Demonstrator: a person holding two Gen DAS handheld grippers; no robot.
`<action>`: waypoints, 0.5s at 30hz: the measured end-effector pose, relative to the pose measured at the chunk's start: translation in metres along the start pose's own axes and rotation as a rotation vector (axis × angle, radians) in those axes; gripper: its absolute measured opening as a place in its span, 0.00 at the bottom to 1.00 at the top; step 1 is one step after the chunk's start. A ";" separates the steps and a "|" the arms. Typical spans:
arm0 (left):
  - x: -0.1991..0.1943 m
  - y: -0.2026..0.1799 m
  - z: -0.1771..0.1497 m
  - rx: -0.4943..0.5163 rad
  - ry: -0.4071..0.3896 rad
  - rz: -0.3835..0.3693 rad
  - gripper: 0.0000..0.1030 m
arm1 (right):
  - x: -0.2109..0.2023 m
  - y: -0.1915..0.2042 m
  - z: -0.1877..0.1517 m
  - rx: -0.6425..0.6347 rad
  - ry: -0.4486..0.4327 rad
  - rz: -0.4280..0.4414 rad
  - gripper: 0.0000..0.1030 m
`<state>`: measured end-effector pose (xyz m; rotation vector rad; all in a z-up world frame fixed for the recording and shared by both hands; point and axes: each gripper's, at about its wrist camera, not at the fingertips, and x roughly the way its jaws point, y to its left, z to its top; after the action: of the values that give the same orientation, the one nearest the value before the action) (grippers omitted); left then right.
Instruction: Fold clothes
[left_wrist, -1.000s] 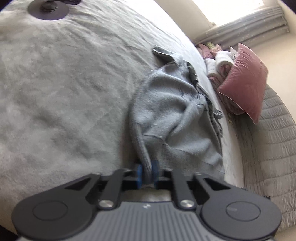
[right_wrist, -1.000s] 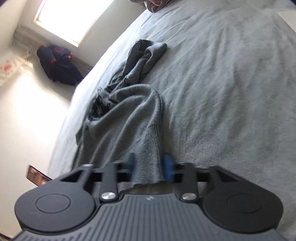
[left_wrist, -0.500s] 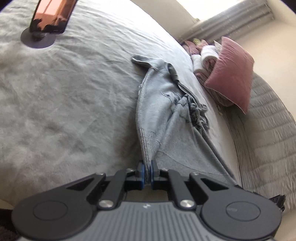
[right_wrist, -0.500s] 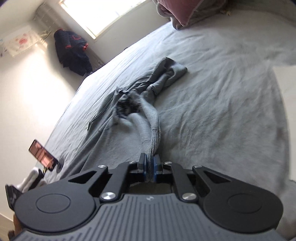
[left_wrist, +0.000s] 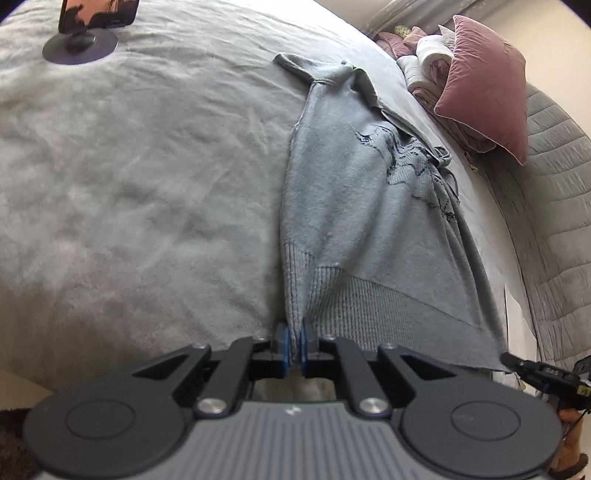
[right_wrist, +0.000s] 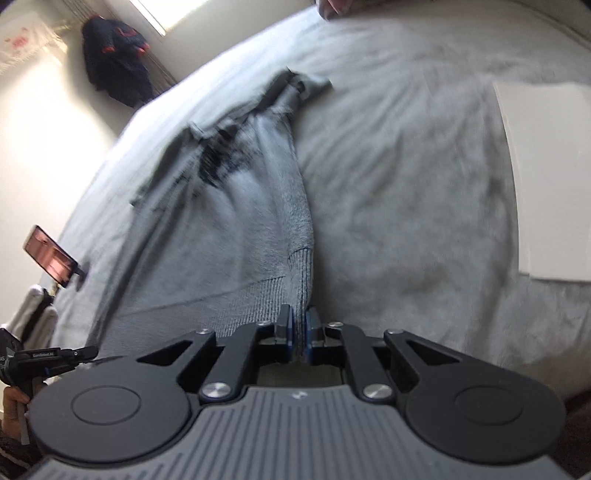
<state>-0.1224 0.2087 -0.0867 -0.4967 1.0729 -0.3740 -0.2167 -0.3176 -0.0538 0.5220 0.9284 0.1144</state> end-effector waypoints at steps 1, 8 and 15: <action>0.000 -0.002 0.001 0.028 0.007 -0.010 0.07 | 0.002 -0.001 0.000 -0.001 0.008 -0.003 0.09; 0.001 -0.013 0.030 0.168 0.029 -0.054 0.48 | 0.001 -0.001 0.016 -0.026 -0.023 0.012 0.45; 0.034 -0.005 0.091 0.089 -0.058 -0.078 0.52 | 0.032 -0.008 0.068 0.034 -0.078 0.077 0.56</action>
<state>-0.0266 0.2050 -0.0737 -0.4683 0.9788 -0.4712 -0.1451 -0.3404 -0.0481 0.5894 0.8359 0.1470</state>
